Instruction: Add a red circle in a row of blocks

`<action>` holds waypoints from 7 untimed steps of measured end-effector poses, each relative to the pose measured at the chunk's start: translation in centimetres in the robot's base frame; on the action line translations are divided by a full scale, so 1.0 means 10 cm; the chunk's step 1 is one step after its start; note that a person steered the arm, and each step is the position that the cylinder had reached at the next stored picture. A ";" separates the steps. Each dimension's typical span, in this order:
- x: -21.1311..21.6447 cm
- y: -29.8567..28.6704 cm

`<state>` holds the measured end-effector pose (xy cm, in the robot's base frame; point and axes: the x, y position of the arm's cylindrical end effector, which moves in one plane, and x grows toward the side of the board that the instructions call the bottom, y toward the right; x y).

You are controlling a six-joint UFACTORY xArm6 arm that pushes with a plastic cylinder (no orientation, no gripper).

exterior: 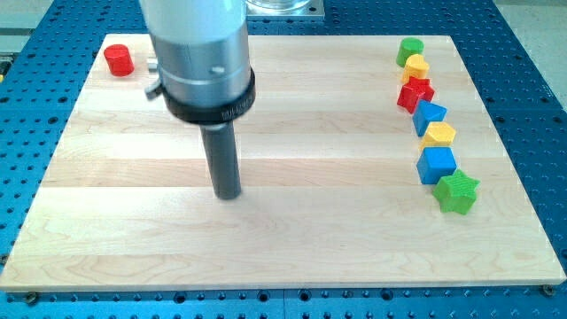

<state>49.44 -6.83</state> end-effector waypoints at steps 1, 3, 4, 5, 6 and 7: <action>-0.61 0.13; -1.74 -0.26; -2.42 -0.83; -2.93 -1.36; -2.95 -2.21; -2.21 -1.95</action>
<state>27.36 -26.31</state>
